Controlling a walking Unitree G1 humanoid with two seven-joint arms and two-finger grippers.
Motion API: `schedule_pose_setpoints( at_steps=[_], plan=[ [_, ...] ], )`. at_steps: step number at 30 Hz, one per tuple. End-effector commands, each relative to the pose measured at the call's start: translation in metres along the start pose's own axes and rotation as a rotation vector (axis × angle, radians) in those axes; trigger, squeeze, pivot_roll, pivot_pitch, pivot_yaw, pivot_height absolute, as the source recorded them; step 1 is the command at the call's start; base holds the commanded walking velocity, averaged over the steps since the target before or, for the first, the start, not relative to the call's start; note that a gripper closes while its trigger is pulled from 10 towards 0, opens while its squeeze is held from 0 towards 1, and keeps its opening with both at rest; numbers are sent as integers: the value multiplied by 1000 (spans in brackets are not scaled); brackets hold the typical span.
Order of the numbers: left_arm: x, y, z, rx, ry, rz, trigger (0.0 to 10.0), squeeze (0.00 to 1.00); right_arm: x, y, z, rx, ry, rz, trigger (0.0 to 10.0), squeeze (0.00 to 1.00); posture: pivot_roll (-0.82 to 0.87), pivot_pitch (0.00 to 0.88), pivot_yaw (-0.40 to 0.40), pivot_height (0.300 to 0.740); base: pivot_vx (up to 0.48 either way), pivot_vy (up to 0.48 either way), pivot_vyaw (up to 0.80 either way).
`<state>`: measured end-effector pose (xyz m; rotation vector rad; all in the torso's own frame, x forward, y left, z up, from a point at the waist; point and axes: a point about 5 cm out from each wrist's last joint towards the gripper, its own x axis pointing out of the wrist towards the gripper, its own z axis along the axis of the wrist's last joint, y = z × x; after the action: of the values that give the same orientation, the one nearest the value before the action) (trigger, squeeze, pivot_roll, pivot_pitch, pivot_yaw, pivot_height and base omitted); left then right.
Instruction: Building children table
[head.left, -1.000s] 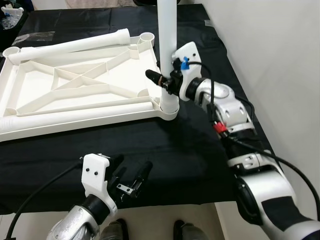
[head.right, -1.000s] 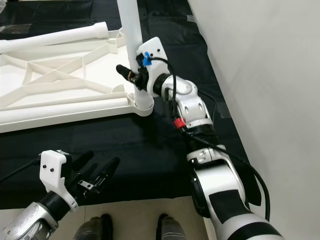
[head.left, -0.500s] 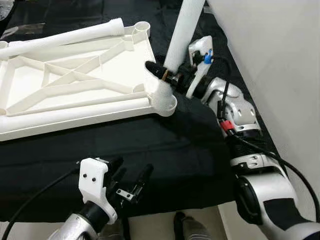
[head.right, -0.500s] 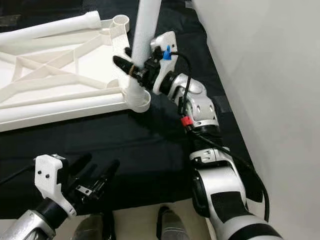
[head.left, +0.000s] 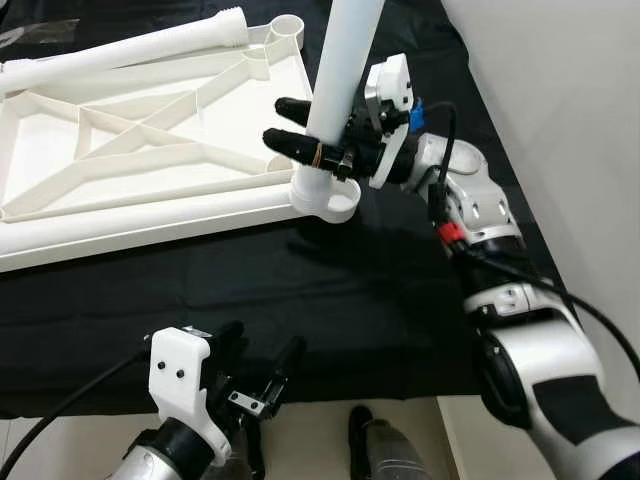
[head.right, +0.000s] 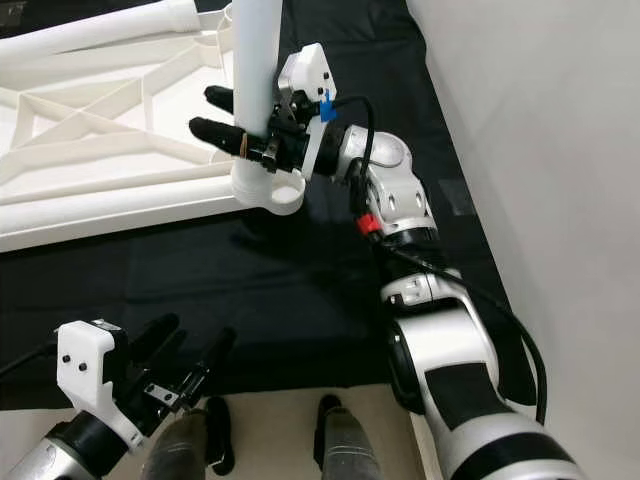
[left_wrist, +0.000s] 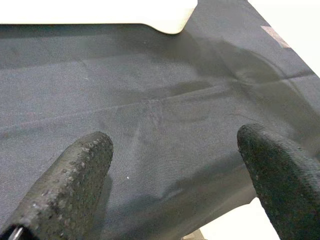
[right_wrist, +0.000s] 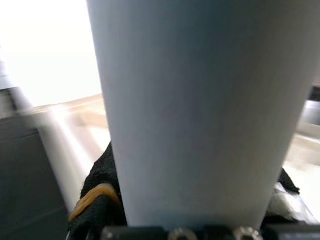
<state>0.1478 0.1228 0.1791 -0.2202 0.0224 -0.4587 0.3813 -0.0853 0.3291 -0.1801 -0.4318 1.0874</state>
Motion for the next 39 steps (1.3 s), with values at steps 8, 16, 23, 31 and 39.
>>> schedule_pose_setpoints(
  at_steps=[8,16,23,31,39],
  plan=[
    [-1,0,-4,-10,31,7,10000,0,-10,-27,4,-150,42,-333,10000,0,118,402,-23,740,0,0,0],
    [3,3,-4,0,21,10,10000,0,1,10,-27,-184,105,-153,10000,0,108,388,-30,740,0,0,0],
    [6,4,-4,2,16,8,10000,0,-2,31,-39,-147,128,-10,10000,0,95,377,-30,740,0,0,0],
    [10,7,-6,3,13,6,10000,0,-13,20,-28,-98,92,-8,10000,0,88,353,-36,740,0,0,0],
    [12,9,-9,1,18,8,10000,0,-20,13,-23,-38,41,-44,10000,0,91,321,-36,740,0,0,0]
  ],
)
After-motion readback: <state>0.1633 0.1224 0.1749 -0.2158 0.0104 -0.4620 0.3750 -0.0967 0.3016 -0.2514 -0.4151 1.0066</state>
